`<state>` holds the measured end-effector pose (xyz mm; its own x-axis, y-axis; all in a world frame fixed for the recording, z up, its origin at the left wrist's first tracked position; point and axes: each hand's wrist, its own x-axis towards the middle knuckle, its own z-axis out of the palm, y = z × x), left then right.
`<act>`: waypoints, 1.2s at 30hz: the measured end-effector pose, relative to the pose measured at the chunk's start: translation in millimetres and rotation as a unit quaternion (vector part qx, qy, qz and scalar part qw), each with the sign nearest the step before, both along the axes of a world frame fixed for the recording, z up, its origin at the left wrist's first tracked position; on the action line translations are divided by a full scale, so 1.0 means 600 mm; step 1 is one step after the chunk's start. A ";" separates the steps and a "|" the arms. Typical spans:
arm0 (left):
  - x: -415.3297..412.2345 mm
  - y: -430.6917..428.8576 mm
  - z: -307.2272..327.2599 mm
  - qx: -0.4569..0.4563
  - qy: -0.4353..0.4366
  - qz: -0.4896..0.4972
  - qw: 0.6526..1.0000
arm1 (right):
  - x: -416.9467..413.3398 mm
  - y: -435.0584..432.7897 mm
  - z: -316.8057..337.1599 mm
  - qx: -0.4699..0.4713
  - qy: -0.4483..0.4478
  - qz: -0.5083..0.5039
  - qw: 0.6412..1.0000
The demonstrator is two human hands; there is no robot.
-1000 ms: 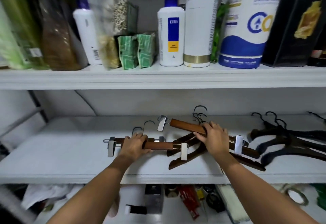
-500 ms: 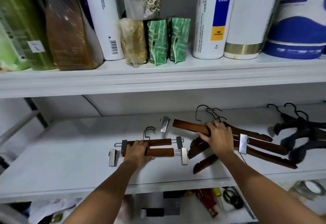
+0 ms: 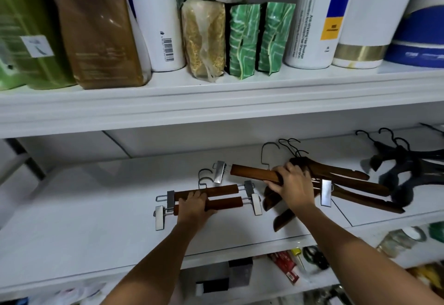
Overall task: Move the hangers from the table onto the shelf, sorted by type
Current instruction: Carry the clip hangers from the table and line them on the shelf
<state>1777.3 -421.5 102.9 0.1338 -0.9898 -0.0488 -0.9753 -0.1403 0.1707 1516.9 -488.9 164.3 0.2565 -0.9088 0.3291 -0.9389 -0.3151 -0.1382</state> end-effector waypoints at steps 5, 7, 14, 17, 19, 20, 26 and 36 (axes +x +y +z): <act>0.014 0.004 0.005 -0.051 -0.004 -0.016 0.999 | -0.001 0.006 -0.006 0.008 0.001 0.030 1.000; 0.032 0.011 0.016 -0.078 0.004 -0.023 0.997 | 0.001 0.008 -0.006 0.015 0.002 0.051 0.999; 0.118 0.037 0.066 -0.161 0.021 0.016 0.987 | 0.067 0.055 -0.018 0.028 0.013 0.153 0.988; 0.131 0.037 0.082 -0.168 0.021 0.030 0.985 | 0.114 0.086 -0.043 0.075 0.027 0.187 0.979; 0.126 0.038 0.085 -0.160 0.032 0.019 0.986 | 0.142 0.101 -0.059 0.097 0.036 0.201 0.974; 0.121 0.041 0.083 -0.153 0.040 0.009 0.987 | 0.154 0.107 -0.065 0.104 0.040 0.205 0.972; 0.084 0.059 0.030 -0.053 0.048 -0.013 0.997 | 0.193 0.114 -0.096 0.138 0.047 0.195 0.970; 0.067 0.060 -0.037 -0.006 -0.012 -0.014 1.000 | 0.203 0.096 -0.140 0.184 0.021 0.085 0.979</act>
